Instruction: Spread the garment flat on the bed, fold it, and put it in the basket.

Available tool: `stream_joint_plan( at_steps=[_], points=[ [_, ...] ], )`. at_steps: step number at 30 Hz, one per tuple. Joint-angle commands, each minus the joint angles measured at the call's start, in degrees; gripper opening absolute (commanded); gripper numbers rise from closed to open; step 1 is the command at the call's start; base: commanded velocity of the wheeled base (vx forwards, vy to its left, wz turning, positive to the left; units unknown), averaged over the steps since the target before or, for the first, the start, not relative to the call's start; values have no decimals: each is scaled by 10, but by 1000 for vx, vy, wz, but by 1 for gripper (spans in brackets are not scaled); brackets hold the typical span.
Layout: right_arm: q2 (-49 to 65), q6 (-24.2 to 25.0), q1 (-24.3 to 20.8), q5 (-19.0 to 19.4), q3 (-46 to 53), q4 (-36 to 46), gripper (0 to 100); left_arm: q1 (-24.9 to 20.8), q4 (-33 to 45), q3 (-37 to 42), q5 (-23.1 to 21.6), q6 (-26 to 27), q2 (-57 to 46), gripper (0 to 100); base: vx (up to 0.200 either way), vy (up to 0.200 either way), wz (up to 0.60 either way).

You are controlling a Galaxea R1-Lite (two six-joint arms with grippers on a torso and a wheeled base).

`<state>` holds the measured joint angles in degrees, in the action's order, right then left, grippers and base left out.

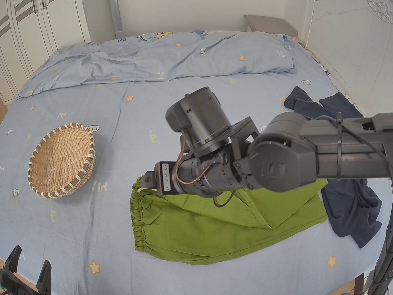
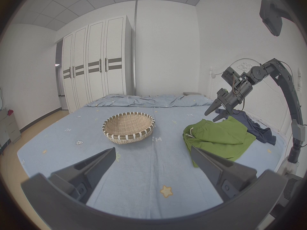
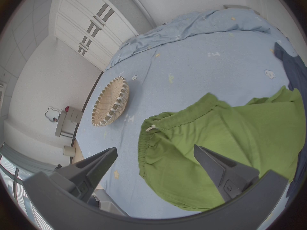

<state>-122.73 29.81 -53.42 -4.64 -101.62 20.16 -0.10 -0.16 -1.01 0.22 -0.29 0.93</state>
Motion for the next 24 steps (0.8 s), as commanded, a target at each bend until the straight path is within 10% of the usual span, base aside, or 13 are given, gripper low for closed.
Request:
stream_joint_plan(
  at_steps=[1,18,24],
  points=[
    [82,3,60,6,63,-7,100,0,0,10,0,-1,-3,100,0,0,0],
    [401,3,360,211,546,-220,100,1,-4,7,-7,22,-4,100,0,0,0],
    [401,8,377,208,598,-267,100,-25,18,-203,-44,-72,67,100,0,0,0]
  ],
)
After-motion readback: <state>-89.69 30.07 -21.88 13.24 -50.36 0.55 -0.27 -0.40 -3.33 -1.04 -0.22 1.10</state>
